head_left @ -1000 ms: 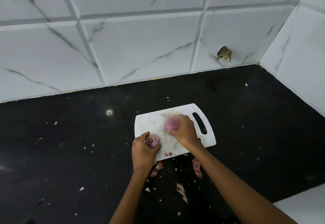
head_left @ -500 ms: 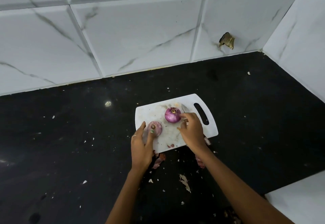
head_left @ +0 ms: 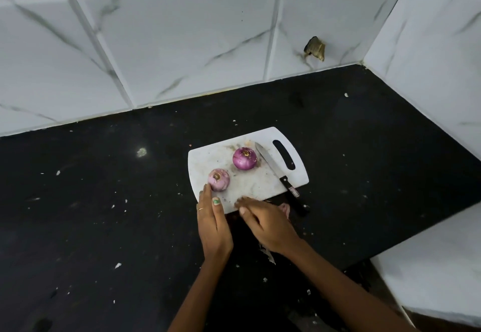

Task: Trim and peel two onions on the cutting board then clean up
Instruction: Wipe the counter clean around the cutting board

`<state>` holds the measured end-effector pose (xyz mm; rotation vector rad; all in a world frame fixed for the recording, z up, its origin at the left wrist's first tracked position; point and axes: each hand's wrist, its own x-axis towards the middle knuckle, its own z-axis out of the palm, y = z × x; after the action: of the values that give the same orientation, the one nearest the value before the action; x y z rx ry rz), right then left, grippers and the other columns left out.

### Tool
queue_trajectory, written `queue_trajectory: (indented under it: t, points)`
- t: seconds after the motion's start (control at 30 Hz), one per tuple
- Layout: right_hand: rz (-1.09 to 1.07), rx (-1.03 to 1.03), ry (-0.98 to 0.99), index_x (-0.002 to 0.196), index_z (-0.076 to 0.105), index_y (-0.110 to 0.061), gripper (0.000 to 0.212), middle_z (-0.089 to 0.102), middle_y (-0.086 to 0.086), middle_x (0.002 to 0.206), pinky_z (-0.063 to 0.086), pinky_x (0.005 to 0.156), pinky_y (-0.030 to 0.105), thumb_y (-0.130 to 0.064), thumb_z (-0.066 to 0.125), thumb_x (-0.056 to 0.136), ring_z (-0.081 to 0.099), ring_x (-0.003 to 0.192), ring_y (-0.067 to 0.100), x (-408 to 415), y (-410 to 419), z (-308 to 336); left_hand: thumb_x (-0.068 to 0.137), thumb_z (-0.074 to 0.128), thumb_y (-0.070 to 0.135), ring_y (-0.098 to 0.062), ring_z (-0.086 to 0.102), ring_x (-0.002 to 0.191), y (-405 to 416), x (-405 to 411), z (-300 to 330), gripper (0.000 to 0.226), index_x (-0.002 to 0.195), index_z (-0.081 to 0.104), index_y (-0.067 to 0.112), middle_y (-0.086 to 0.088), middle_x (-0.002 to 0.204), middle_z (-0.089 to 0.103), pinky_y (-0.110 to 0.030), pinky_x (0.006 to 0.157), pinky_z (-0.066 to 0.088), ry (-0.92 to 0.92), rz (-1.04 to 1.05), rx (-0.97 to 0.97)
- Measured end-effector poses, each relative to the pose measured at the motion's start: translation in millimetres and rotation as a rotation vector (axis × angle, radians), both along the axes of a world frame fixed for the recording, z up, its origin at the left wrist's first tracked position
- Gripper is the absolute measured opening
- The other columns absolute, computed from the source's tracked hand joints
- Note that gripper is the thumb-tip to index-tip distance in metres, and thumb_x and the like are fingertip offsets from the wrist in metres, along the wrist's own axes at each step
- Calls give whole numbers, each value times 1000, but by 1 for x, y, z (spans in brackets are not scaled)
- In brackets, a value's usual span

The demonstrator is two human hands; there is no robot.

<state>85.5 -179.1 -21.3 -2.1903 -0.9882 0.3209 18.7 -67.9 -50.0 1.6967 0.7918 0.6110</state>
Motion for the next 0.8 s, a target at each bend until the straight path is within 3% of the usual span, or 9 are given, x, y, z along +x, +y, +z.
queue_trajectory:
  t: [0.07,0.13,0.2,0.33,0.4,0.47,0.57,0.7,0.8]
  points:
    - [-210,145,-104,110,67,-6,37,70,6,106,52,89,30,-26,40,96,64,100,12,6,0,-1,93,19,63,-15,35,142,-1,-3,1,74,148,39,18,1,151,42,-48,114,33,0,6,-18]
    - [-308,12,-183,121,61,-3,39,63,12,119,48,96,39,-26,39,98,57,114,20,22,7,-4,92,18,63,-14,36,141,-2,-6,6,74,148,39,18,0,151,42,-47,115,33,-5,15,-46]
    - [-269,-291,-155,142,37,-2,52,35,17,149,23,117,44,-35,34,102,26,142,27,32,15,-8,92,17,65,-15,36,141,-1,-8,7,75,148,39,19,-1,151,42,-48,114,33,-11,0,-47]
    - [16,-515,-115,151,-2,-8,79,-9,11,159,-11,118,39,-59,4,92,-16,145,19,13,20,-11,85,17,81,-19,39,140,6,-12,1,78,148,35,38,2,151,42,-52,110,38,11,-98,-93]
    - [123,-382,-119,151,15,-6,79,7,10,159,-5,118,32,-58,3,92,-3,147,18,-6,15,-9,82,22,82,-23,44,135,8,-13,2,68,142,36,52,-1,148,45,-52,103,45,21,-114,-192]
    - [82,-146,-67,135,50,-4,55,45,13,145,20,117,30,-42,27,102,36,138,20,-17,9,-6,82,23,77,-27,49,130,9,-14,5,67,141,39,50,-8,143,49,-48,99,49,17,-96,-246]
    - [-200,74,-72,107,66,-3,36,69,14,108,51,91,44,-27,40,99,63,106,25,-8,15,-6,79,30,85,-21,50,131,7,-12,8,64,135,41,57,0,144,51,-51,106,43,-33,-47,-334]
    - [-158,-433,-122,150,18,-9,60,10,12,159,0,119,49,-44,23,102,0,148,25,8,32,-12,70,38,92,-20,46,135,1,-11,10,84,143,37,49,3,148,47,-51,110,40,-49,-43,-471]
    - [75,-471,-212,152,8,-11,65,2,9,160,-6,119,44,-47,10,98,-6,148,20,-8,28,-15,72,35,86,-24,44,136,-2,-10,16,81,145,34,49,-7,150,44,-49,112,37,-62,-45,-498]
